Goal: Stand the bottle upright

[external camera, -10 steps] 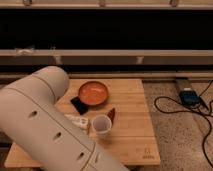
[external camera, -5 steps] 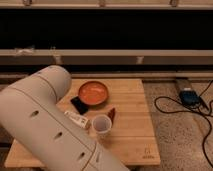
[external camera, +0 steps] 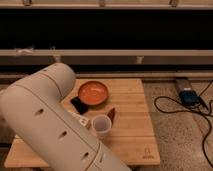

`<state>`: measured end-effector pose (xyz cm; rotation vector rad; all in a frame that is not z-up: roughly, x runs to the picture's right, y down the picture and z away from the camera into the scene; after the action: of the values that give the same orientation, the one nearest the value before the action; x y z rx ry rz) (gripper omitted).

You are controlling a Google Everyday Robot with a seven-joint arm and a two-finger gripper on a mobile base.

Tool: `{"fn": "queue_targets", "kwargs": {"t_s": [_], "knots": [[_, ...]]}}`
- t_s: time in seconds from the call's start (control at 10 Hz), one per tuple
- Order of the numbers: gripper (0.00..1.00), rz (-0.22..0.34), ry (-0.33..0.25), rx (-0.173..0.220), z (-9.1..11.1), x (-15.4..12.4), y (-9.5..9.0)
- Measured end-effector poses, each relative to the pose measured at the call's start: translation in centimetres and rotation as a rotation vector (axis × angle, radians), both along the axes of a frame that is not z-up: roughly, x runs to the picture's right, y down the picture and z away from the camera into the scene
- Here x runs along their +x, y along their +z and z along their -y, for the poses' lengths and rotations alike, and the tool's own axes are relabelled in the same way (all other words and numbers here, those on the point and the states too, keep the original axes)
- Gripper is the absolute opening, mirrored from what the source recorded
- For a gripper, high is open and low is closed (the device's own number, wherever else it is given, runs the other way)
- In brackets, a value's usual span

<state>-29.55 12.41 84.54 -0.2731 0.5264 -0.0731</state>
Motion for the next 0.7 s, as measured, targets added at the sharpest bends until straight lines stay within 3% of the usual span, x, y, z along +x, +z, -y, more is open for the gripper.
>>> {"fn": "queue_targets", "kwargs": {"t_s": [0.2, 0.5, 0.6, 0.7], "knots": [[0.15, 0.001, 0.012, -0.005, 0.13, -0.17, -0.37], [0.43, -0.054, 0.029, -0.005, 0.23, -0.19, -0.27], [0.64, -0.087, 0.051, 0.001, 0.55, 0.03, 0.18], [0.75, -0.099, 0.064, 0.001, 0.7, 0.08, 0.43]]}}
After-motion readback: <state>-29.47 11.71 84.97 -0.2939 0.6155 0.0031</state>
